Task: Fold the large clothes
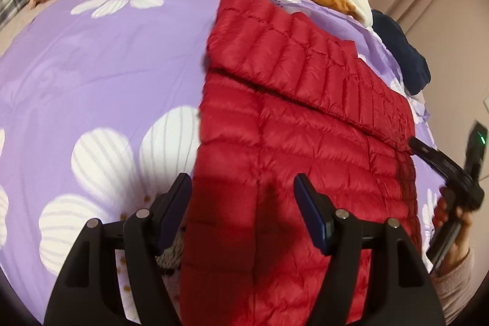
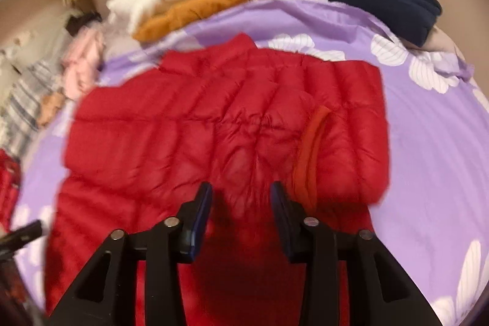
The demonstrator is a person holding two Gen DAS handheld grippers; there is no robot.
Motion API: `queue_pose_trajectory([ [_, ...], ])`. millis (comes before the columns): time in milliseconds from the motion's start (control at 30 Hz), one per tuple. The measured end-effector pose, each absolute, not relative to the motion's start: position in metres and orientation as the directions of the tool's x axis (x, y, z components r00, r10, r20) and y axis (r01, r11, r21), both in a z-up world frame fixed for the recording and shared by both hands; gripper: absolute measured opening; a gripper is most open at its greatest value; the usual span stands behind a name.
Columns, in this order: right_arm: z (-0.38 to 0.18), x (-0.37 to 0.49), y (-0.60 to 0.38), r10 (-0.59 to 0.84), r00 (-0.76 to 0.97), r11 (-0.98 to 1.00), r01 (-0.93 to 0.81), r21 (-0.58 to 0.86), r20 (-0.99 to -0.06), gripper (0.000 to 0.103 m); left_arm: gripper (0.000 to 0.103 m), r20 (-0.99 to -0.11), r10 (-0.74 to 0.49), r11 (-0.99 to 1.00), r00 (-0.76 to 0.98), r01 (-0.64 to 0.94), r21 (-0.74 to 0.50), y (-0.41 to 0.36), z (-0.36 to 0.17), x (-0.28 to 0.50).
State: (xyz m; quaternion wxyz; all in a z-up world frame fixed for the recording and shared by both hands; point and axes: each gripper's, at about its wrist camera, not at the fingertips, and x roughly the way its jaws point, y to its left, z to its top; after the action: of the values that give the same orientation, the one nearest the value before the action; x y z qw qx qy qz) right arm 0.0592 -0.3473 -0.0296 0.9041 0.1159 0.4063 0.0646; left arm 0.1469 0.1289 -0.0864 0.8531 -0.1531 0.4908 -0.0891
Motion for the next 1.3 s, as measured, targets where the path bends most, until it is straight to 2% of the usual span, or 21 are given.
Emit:
queue_pose_trajectory([
  [33,-0.027,0.048,-0.354,0.226,0.665,0.959,-0.022,0.284,-0.711,0.051,0.069,-0.811,-0.313,0.932,0.495,-0.007,-0.364,0.133,-0.088,0.143],
  [267,-0.04,-0.023,-0.406,0.206,0.652,0.938,0.082,0.337,-0.73,0.052,0.07,-0.783,-0.421,0.866,0.457,-0.055,-0.497,0.148,-0.107,0.117],
  [400,-0.063,-0.052,-0.435,0.259,0.629,0.882,0.156,0.446,-0.733,0.052,0.07,-0.757,-0.456,0.839,0.468,-0.06,-0.541,0.147,-0.115,0.106],
  [500,-0.081,-0.066,-0.445,0.343,0.618,0.816,0.177,0.551,-0.707,0.052,0.07,-0.724,-0.498,0.806,0.477,-0.054,-0.59,0.148,-0.118,0.099],
  [667,-0.099,-0.082,-0.433,0.493,0.607,0.72,0.118,0.684,-0.623,0.052,0.07,-0.663,-0.581,0.73,0.472,-0.06,-0.681,0.153,-0.122,0.083],
  [833,-0.104,-0.098,-0.424,0.597,0.585,0.64,0.065,0.765,-0.549,0.052,0.07,-0.611,-0.654,0.665,0.445,-0.047,-0.746,0.156,-0.124,0.058],
  [1033,-0.106,-0.111,-0.414,0.656,0.558,0.584,0.052,0.81,-0.509,0.052,0.068,-0.596,-0.688,0.64,0.413,-0.041,-0.767,0.148,-0.123,0.033],
  [1133,-0.106,-0.112,-0.405,0.663,0.555,0.578,0.046,0.815,-0.502,0.052,0.062,-0.601,-0.684,0.646,0.413,-0.04,-0.762,0.143,-0.123,0.029],
  [1233,-0.106,-0.109,-0.404,0.651,0.564,0.591,0.042,0.805,-0.508,0.052,0.044,-0.609,-0.681,0.645,0.407,-0.06,-0.762,0.139,-0.128,0.036],
  [1300,-0.106,-0.108,-0.403,0.643,0.569,0.603,0.038,0.797,-0.513,0.051,0.026,-0.633,-0.665,0.661,0.395,-0.082,-0.746,0.136,-0.133,0.043],
])
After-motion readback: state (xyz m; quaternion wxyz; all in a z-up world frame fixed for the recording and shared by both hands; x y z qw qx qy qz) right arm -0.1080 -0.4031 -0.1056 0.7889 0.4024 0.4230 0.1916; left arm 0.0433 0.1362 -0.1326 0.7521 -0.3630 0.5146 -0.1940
